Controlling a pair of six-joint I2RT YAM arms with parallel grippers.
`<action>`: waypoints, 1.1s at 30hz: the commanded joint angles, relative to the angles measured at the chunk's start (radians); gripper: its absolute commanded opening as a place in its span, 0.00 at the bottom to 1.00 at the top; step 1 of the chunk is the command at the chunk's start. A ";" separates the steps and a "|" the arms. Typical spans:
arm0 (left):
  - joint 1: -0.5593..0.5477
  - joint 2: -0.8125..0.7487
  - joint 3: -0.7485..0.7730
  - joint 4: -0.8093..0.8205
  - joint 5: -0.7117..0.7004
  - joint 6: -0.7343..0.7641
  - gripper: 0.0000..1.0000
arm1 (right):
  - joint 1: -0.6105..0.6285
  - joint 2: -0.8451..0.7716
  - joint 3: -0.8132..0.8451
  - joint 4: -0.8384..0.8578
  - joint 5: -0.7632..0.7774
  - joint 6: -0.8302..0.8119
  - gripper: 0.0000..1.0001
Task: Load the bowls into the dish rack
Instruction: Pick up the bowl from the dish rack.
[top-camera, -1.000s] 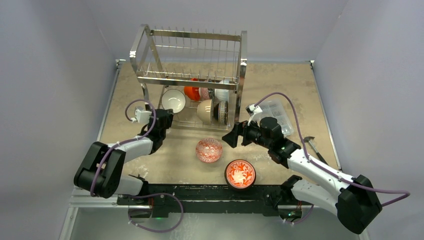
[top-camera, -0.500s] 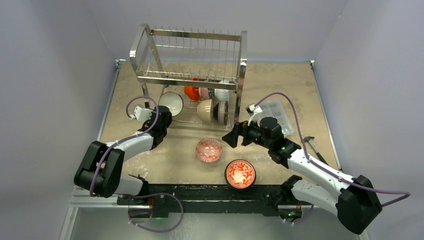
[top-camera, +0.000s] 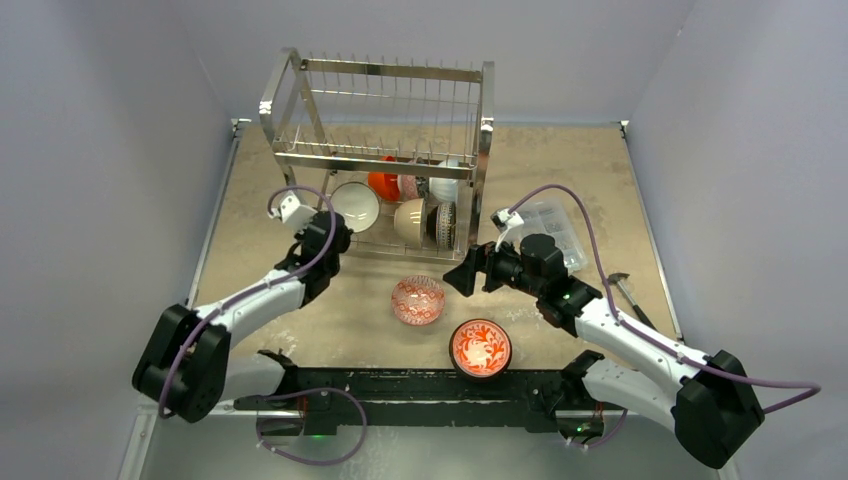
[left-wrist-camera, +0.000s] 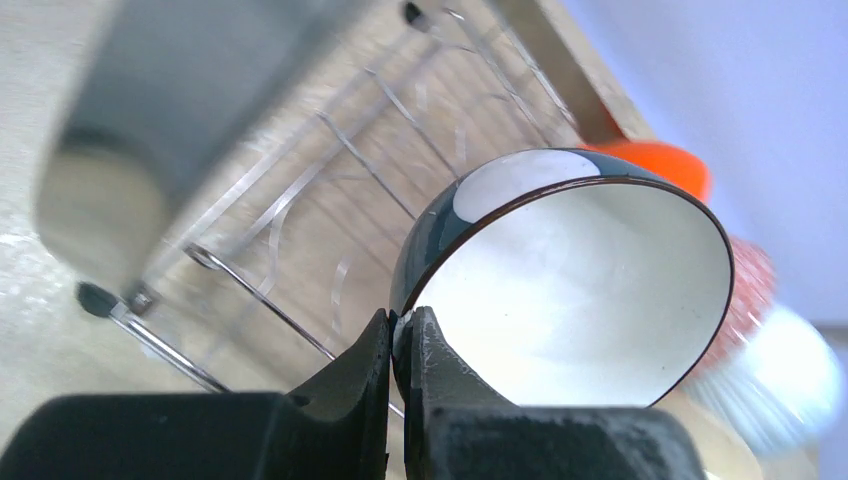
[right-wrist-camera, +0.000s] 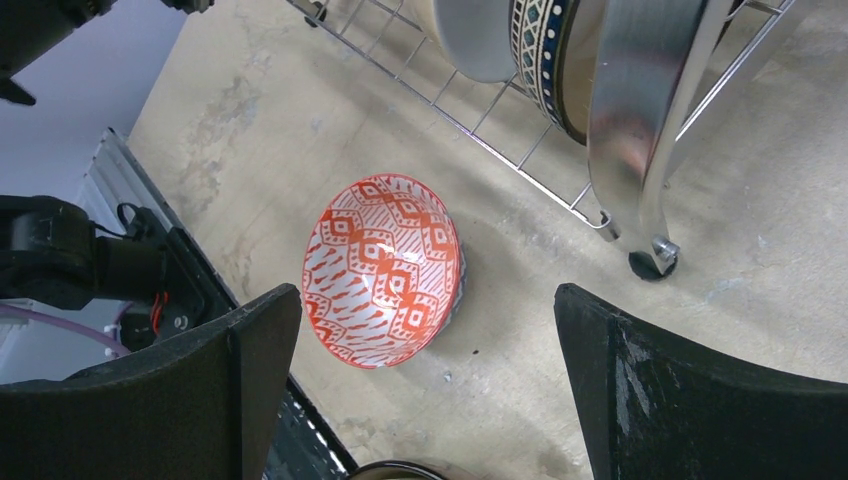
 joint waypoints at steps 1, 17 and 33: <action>-0.105 -0.144 -0.017 0.067 -0.041 0.119 0.00 | 0.001 -0.019 0.018 0.059 -0.048 0.002 0.99; -0.438 -0.286 -0.127 -0.081 0.062 0.003 0.00 | 0.002 0.015 -0.044 0.241 -0.214 0.071 0.99; -0.701 -0.173 0.097 -0.160 -0.102 0.078 0.00 | 0.001 0.067 -0.058 0.247 -0.193 0.080 0.95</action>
